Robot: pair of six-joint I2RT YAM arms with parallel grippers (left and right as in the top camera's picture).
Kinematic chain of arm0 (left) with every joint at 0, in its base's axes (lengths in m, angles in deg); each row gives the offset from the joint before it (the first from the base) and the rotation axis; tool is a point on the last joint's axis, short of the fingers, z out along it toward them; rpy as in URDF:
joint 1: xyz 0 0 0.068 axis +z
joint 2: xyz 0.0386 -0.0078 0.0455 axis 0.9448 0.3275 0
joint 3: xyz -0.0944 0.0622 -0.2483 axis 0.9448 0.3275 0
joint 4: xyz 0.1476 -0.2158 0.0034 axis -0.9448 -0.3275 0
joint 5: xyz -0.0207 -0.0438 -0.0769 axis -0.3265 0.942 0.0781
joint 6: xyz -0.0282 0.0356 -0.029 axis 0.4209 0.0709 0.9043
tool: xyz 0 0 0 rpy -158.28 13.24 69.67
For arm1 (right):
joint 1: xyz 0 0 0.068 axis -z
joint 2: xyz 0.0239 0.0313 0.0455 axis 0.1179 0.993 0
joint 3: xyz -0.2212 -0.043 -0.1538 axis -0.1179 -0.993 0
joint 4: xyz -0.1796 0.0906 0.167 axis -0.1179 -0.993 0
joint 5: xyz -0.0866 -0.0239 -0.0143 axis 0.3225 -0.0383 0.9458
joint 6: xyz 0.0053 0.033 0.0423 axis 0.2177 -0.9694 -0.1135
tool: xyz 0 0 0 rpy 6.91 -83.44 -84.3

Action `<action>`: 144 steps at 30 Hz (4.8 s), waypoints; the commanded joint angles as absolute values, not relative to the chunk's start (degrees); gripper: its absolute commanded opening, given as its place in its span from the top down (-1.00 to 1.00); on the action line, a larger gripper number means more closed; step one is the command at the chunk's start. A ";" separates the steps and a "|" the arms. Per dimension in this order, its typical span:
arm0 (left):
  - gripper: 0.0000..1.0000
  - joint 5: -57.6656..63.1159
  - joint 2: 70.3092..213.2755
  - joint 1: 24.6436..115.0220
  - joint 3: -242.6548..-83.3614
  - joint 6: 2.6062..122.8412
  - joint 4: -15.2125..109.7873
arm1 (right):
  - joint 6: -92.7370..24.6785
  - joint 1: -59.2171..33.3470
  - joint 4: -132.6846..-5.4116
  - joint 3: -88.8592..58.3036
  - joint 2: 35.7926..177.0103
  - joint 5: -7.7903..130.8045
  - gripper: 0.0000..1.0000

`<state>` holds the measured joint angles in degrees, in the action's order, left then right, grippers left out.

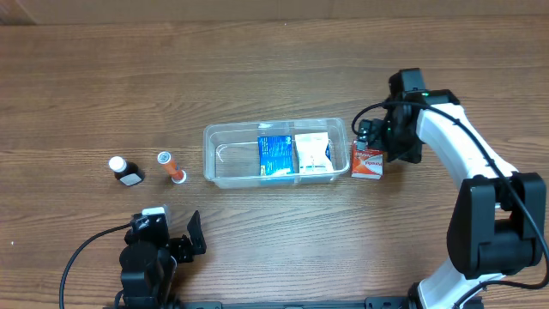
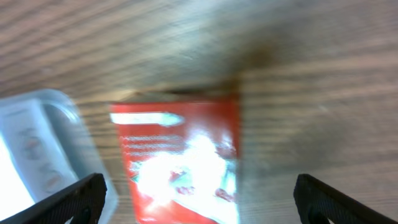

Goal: Pack container

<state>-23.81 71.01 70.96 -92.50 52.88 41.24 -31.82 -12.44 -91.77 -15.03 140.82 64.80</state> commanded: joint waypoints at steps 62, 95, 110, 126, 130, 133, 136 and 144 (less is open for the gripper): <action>-1.00 -24.22 70.42 70.85 -92.28 51.98 41.42 | -49.42 -52.59 -66.06 -9.26 143.09 63.62 -0.40; -1.00 -24.22 70.42 70.85 -92.28 51.98 41.42 | -44.30 -46.23 -84.82 3.25 135.00 75.44 -0.26; -1.00 -24.22 70.42 70.85 -92.28 51.98 41.42 | -44.30 -3.15 -103.96 5.69 114.41 71.79 -1.00; -1.00 -24.22 70.42 70.85 -92.28 51.98 41.40 | -44.32 -3.15 -104.10 5.69 114.41 71.77 -1.00; -1.00 -24.22 70.42 70.85 -92.28 51.98 41.42 | -44.30 -3.15 -104.10 5.69 114.41 71.77 -1.00; -1.00 -24.22 70.42 70.85 -92.28 51.98 41.42 | -44.32 -3.15 -104.10 5.69 114.41 71.79 -1.00; -1.00 -24.22 70.42 70.85 -92.28 51.98 41.42 | -44.32 -3.15 -104.10 5.69 114.41 71.79 -1.00; -1.00 -24.22 70.42 70.85 -92.28 51.98 41.42 | -44.30 -3.15 -104.10 5.69 114.41 71.77 -1.00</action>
<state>-23.81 71.01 70.96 -92.50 52.88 41.24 -44.35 -3.39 -104.40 5.58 115.20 72.27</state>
